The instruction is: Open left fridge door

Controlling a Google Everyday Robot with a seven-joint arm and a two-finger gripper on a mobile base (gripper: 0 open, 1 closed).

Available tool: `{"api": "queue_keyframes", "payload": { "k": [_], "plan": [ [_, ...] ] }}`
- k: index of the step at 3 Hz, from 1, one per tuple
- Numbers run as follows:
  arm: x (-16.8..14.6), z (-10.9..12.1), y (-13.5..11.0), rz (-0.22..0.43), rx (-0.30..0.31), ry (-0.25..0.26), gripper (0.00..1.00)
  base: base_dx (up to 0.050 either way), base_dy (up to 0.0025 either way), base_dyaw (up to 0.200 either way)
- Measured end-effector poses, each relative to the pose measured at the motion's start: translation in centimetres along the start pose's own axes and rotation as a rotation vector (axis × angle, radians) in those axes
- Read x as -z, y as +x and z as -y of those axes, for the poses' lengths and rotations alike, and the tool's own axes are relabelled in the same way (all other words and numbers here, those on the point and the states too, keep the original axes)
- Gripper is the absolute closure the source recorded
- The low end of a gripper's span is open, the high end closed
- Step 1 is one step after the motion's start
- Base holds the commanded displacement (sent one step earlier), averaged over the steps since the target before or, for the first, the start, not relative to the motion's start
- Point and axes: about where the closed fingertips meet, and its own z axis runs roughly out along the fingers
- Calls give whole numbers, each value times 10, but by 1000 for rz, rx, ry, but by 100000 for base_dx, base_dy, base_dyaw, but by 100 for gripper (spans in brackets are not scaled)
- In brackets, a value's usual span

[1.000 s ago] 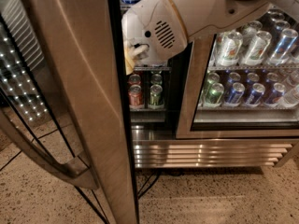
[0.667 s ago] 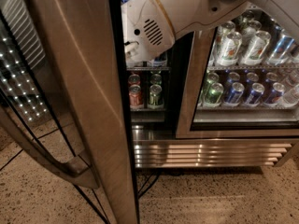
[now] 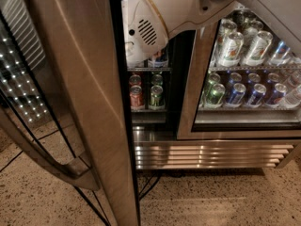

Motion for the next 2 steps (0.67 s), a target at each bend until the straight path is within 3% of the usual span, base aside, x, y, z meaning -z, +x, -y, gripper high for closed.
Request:
{"api": "queue_keyframes", "payload": {
  "k": [2],
  "plan": [
    [0, 0, 0, 0, 1, -3, 100, -3387, -251, 14712]
  ]
}}
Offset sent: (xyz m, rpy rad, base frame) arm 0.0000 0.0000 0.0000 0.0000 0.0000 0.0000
